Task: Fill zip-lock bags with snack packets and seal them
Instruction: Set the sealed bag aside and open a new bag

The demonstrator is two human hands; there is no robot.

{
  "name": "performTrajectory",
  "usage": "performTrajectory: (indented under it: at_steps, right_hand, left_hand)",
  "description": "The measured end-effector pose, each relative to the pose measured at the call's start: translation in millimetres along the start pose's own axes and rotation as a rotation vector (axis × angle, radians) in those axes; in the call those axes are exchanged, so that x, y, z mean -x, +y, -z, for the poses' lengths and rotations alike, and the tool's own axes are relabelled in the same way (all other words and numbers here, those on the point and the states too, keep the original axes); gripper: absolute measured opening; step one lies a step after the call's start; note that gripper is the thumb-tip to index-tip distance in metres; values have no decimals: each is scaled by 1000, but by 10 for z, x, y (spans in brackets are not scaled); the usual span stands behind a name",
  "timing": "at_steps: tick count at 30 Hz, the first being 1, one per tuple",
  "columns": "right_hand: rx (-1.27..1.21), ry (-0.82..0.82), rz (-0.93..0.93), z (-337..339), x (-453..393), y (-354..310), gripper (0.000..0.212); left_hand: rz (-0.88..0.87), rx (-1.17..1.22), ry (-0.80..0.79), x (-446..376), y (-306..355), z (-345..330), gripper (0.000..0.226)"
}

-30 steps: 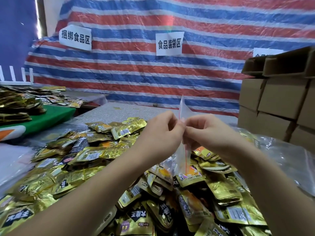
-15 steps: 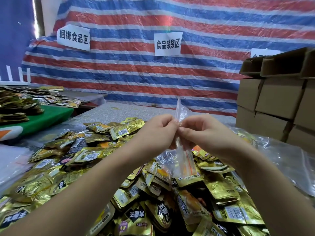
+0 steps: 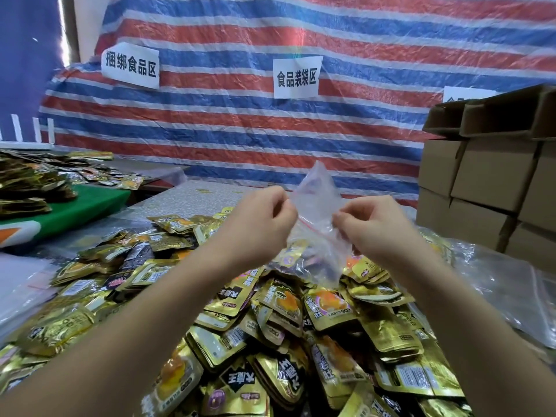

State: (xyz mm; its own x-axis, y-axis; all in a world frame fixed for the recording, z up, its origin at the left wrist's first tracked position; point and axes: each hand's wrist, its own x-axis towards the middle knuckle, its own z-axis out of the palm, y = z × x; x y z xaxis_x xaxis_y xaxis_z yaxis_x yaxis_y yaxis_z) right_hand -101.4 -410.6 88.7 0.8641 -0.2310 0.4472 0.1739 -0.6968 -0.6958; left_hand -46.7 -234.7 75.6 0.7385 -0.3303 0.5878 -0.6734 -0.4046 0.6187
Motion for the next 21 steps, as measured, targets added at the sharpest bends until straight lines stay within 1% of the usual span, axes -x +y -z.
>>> performTrajectory:
  at_steps: [2,4,7,9,11,12,14,16,17,18,20,21]
  right_hand:
    - [113,171,-13,95,-24,57,27]
    - [170,284,-20,155,-23,66,25]
    - [222,292,-1,119,10,0,26]
    - [213,284,22,67,30,-30,25]
    - [200,302,39,30,46,-48,24]
    - [198,315,45,19,50,-55,24]
    - [139,319,36,6,51,-61,22]
    - [0,291,-20,-3,46,-53,19]
    - [-55,276,-48,-7,40,-45,19]
    - [-90,265,-72,-11,31,-36,19]
    - [-202,243,-125,-21,11,-27,21]
    - [-293,221,-157,-25,2,-34,22]
  left_hand:
    - [55,-23,74,-45,-55,95,27]
    - [78,-70,118,-67,-99,143,27]
    - [97,-133,112,-35,-90,68,29]
    - [128,-152,67,4,-62,-33,32]
    - [169,-169,18,53,-22,-109,48]
    - [151,-201,18,81,4,-133,59]
    - [12,-322,56,150,76,-148,73]
    - [-174,-397,72,215,175,-130,71]
    - [-237,-408,42,238,220,-122,67]
    - [-261,-419,-9,254,259,-114,66]
    - [-244,-492,-118,272,304,-111,68]
    - [-225,-531,-159,270,301,-111,63]
